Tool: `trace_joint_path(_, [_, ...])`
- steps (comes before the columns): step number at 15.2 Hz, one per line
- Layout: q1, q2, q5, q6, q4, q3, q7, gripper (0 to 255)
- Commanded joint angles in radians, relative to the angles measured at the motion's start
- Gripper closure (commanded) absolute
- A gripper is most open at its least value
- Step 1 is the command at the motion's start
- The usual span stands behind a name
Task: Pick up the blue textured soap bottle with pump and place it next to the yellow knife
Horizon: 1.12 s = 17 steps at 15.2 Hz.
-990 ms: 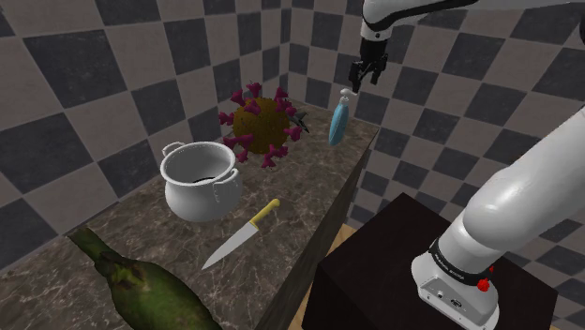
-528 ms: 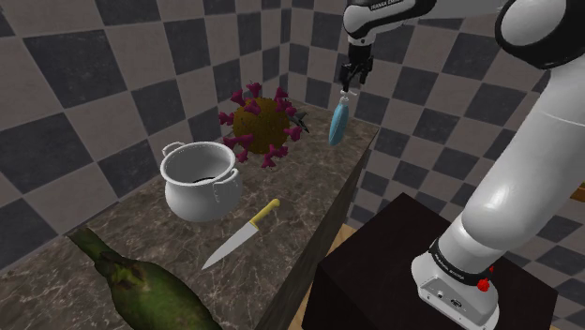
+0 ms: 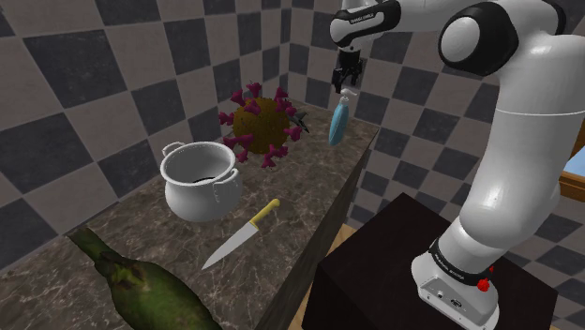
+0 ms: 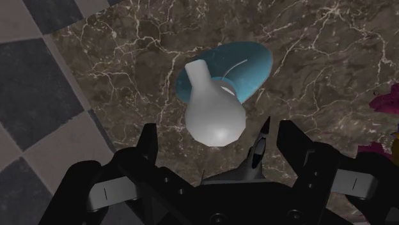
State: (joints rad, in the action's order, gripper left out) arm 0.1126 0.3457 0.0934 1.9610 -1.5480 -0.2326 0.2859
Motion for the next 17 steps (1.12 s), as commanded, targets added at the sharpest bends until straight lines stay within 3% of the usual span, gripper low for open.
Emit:
trace_joint_path(1, [0.003,0.013,-0.002,0.022,-0.009,0.0,0.002,0])
trace_joint_path(5, [0.009,0.031,-0.005,0.075,-0.043,-0.001,0.003,0])
trace_joint_path(13, [0.009,0.031,-0.004,0.075,-0.043,-0.001,0.003,0])
trace_joint_path(14, [0.009,0.031,-0.004,0.075,-0.043,-0.001,0.003,255])
trace_joint_path(17, [0.009,0.031,-0.005,0.075,-0.043,-0.001,0.003,255])
